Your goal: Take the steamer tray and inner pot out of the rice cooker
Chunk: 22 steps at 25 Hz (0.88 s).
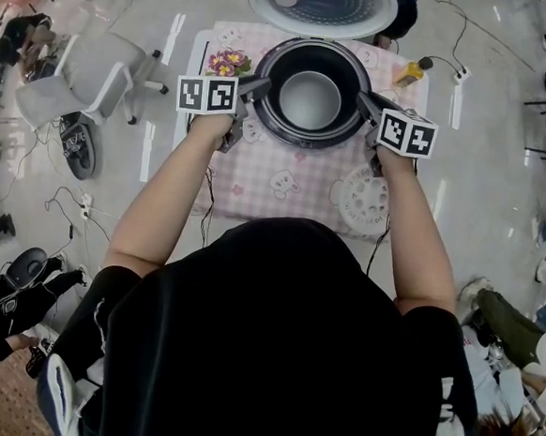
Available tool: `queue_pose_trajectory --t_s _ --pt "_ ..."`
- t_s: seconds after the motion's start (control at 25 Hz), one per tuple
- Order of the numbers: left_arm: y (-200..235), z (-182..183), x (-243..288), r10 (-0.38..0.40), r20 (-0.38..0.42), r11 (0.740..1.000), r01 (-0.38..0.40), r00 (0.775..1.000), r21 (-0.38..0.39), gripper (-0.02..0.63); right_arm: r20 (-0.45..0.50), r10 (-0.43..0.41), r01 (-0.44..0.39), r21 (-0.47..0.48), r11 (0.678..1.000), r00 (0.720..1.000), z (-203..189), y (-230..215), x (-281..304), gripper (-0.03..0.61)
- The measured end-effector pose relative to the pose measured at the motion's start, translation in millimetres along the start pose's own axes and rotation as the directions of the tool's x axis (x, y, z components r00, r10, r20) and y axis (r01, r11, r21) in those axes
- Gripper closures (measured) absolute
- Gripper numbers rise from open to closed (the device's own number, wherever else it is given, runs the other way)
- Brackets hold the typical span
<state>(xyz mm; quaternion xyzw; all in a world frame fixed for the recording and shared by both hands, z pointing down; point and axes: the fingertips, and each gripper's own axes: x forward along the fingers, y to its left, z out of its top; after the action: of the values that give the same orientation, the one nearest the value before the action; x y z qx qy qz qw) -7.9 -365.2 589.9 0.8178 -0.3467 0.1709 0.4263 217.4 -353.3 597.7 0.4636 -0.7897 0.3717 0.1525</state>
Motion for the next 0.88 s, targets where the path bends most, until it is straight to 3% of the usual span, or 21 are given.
queue_pose_trajectory --t_s 0.24,0.88 --pt "-2.2 -4.9 3.9 -0.099 0.017 0.965 0.101 0.995 -0.243 0.560 0.018 0.025 -0.027 0.077 0.997 1.000 -1.7 -3.3 -2.3 0.509" --pt "-23.3 0.8 -20.6 -0.128 0.059 0.967 0.138 0.990 -0.214 0.567 0.067 0.120 -0.129 0.150 0.980 0.991 15.5 23.1 -33.0 0.532"
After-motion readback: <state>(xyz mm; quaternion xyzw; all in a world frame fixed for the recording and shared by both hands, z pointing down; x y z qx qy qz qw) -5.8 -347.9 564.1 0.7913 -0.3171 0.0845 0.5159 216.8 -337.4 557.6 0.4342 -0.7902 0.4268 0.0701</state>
